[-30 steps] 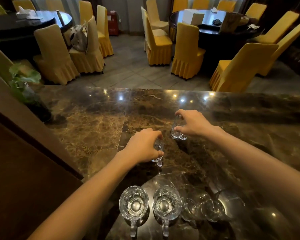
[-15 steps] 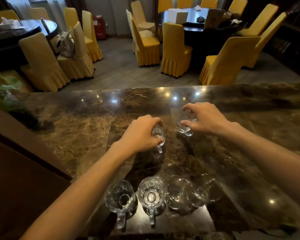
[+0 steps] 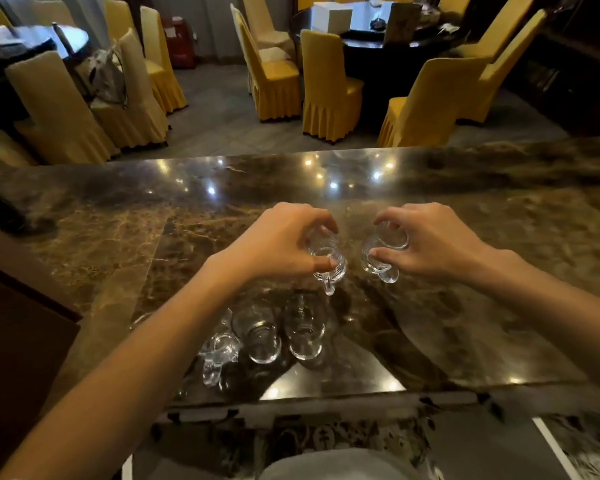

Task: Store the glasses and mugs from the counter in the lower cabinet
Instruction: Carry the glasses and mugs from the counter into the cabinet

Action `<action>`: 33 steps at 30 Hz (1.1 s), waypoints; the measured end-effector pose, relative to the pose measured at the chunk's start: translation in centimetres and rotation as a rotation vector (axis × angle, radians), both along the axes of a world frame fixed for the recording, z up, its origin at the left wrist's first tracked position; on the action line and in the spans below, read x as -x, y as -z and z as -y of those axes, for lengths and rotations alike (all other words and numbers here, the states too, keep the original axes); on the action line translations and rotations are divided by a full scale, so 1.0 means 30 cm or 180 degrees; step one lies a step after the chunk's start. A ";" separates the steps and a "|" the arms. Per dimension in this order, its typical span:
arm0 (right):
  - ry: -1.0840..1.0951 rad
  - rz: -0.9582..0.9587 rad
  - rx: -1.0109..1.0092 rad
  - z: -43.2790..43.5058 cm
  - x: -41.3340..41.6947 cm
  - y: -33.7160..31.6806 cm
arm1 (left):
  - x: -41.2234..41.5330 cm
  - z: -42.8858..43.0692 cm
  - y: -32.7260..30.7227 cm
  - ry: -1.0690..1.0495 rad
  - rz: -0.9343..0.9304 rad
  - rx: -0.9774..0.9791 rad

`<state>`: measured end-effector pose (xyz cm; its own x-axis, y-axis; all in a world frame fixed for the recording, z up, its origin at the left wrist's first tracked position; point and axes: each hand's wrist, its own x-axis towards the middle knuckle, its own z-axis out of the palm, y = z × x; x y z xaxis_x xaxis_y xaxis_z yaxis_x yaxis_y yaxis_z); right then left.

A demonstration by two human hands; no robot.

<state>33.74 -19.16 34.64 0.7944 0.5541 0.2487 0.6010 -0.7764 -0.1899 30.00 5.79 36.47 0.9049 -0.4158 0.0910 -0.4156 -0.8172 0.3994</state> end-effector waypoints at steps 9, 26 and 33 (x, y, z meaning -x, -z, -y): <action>-0.0344 -0.0136 0.0368 0.074 0.096 0.074 | 0.060 0.163 0.066 0.0199 -0.0223 -0.0831; -0.0596 -0.0414 0.0799 0.055 0.161 0.175 | 0.113 0.224 0.184 0.0436 -0.0346 -0.1443; -0.0579 -0.0412 0.0782 0.057 0.164 0.190 | 0.125 0.226 0.183 0.0410 -0.0314 -0.1459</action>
